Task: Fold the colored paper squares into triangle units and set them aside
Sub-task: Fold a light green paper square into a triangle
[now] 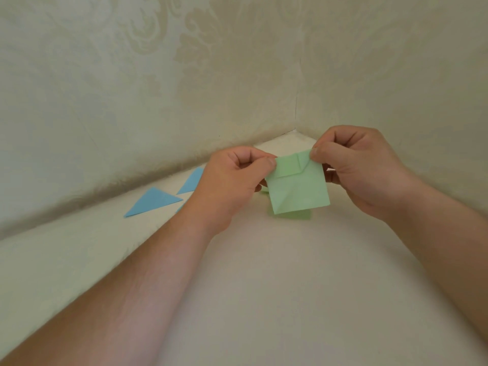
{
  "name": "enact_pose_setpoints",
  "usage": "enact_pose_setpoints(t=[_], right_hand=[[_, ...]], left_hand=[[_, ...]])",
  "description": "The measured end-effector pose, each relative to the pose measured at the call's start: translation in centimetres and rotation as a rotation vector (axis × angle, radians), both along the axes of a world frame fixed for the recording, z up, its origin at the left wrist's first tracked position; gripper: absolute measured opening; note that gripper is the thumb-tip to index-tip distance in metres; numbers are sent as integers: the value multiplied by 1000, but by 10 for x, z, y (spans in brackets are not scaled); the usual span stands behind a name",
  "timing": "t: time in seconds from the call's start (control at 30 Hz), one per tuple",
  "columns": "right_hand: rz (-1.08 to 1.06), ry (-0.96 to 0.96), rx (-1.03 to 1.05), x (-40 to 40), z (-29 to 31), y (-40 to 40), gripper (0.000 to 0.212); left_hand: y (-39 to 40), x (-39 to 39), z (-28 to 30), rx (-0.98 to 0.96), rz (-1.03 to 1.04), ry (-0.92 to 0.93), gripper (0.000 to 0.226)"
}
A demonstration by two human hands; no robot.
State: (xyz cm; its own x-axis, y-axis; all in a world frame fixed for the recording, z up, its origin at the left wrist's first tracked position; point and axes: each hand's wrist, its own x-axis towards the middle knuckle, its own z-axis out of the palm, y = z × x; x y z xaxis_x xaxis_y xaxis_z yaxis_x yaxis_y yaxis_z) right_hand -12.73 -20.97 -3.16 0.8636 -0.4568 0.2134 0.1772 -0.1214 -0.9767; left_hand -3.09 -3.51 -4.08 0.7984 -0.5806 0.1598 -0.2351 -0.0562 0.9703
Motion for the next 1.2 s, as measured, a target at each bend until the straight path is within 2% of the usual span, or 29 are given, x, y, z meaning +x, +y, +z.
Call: enact_pose_setpoints(t=[0.23, 0.43, 0.8, 0.97, 1.1, 1.2], right_hand=[[0, 41, 27, 0, -1, 0, 29], [117, 183, 11, -5, -1, 1, 15], [81, 108, 50, -4, 0, -1, 15], [111, 158, 7, -3, -2, 2, 16], [95, 151, -17, -3, -3, 1, 19], [118, 136, 20, -3, -3, 1, 18]], left_hand=[[1, 1, 0, 5, -45, 25, 24], [3, 1, -1, 20, -58, 12, 18], [-1, 7, -3, -86, 12, 144, 10], [-2, 9, -3, -129, 46, 179, 16], [-3, 6, -4, -139, -8, 219, 24], [-3, 6, -4, -162, -11, 225, 18]])
